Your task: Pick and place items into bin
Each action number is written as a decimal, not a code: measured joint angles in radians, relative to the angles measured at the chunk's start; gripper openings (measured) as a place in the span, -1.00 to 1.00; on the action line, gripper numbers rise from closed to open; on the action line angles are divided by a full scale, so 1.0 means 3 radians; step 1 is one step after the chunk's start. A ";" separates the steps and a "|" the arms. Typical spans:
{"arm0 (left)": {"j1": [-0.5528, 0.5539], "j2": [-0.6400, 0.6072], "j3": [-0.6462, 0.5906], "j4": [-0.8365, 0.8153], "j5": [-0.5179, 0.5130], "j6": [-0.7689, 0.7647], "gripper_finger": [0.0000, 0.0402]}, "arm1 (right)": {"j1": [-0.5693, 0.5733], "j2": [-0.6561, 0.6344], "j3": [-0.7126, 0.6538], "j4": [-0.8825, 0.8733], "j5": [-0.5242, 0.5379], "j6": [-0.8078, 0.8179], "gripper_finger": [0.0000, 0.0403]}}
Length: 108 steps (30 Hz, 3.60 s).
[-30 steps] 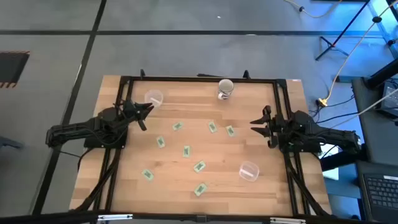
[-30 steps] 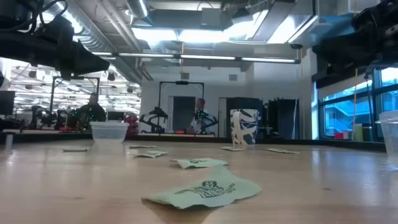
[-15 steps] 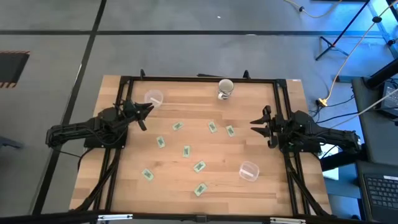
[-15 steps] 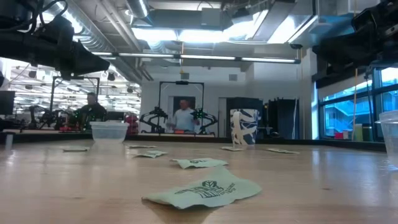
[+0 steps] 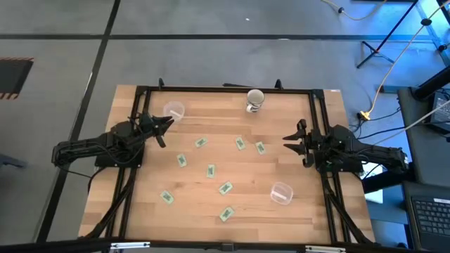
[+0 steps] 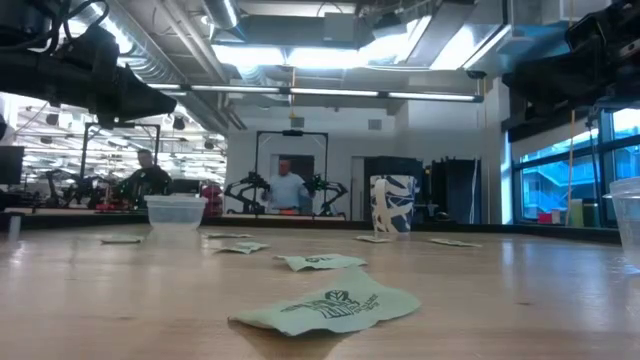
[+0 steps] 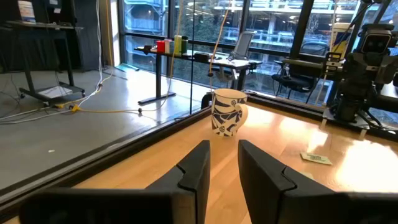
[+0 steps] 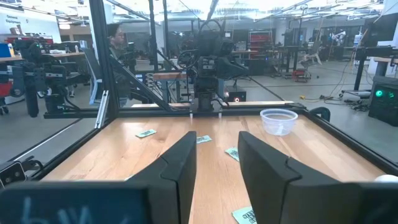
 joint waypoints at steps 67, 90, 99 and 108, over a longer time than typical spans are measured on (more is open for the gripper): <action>-0.0001 0.0001 0.0000 -0.0001 -0.0005 0.0000 -0.62 | 0.0000 0.0000 0.0000 0.0042 -0.0001 0.0879 -0.39; 0.0000 0.0000 0.0000 0.0006 -0.0182 0.0315 -0.62 | -0.0001 0.0000 0.0000 -0.0054 0.0723 0.0892 -0.39; -0.0001 0.0000 0.0001 0.0006 -0.0181 0.0618 -0.62 | -0.0001 0.0000 0.0000 -0.0050 0.0703 0.0781 -0.39; 0.0000 0.0001 0.0000 0.0008 -0.0179 0.0703 -0.62 | 0.0000 0.0000 0.0000 -0.0048 0.0612 0.0632 0.01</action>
